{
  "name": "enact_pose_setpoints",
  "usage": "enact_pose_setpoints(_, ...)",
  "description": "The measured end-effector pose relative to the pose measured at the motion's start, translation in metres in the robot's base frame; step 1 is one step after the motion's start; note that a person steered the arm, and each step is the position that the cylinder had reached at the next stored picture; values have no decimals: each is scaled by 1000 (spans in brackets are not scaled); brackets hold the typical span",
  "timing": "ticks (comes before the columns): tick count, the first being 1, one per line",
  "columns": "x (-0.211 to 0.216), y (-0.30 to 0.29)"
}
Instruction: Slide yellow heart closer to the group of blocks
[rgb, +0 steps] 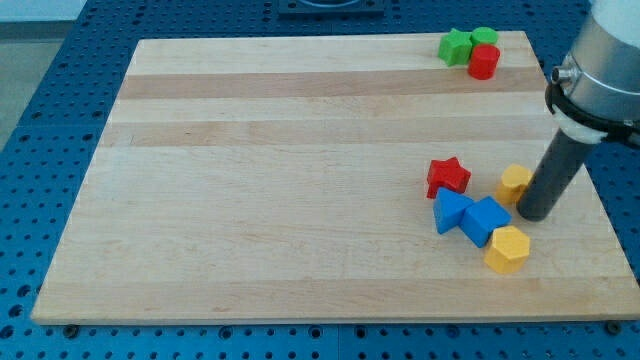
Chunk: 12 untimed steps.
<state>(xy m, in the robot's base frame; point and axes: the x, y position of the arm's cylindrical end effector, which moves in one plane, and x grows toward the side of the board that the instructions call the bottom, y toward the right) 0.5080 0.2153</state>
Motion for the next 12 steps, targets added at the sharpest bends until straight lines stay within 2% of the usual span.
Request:
enact_pose_setpoints(3,-25,-5)
enact_pose_setpoints(6,-35,-39)
enact_pose_setpoints(12,-149,-42)
